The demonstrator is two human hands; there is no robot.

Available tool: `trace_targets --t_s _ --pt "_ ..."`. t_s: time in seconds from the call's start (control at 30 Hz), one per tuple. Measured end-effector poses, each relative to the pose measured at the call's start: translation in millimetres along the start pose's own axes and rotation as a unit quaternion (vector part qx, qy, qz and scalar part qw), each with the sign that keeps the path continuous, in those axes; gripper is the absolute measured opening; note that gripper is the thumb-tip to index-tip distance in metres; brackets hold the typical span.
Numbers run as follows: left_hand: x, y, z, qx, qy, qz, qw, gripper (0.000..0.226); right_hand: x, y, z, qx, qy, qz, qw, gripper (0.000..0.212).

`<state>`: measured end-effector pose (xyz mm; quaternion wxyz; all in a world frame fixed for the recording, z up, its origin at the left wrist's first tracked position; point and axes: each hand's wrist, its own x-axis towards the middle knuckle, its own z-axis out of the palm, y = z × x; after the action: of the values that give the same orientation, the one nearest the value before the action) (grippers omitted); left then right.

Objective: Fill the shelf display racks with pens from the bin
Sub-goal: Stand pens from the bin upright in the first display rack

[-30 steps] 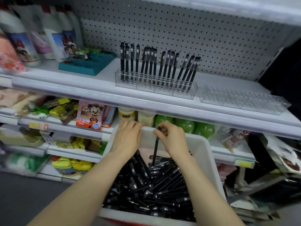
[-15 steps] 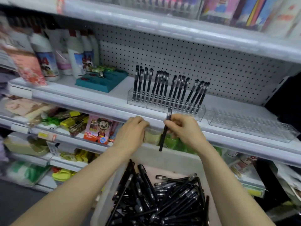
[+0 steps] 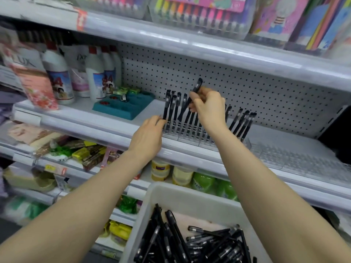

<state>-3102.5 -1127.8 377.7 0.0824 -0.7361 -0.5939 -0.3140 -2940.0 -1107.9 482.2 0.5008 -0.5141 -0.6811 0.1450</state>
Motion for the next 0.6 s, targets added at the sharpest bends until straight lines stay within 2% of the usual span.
trace_targets --t_s 0.1,0.4,0.6 --pt "2.6 0.1 1.4 0.006 0.001 -0.005 1.000 0.054 8.4 3.8 15.0 -0.014 -0.016 0.017 1.000 0.030" --pt "7.5 1.4 2.1 0.004 0.010 -0.022 1.000 0.046 3.0 33.6 52.0 -0.074 -0.089 0.066 0.991 0.039" --pt "6.4 0.3 4.8 0.006 0.012 -0.015 1.000 0.048 1.4 40.8 56.1 -0.100 -0.081 0.054 0.990 0.025"
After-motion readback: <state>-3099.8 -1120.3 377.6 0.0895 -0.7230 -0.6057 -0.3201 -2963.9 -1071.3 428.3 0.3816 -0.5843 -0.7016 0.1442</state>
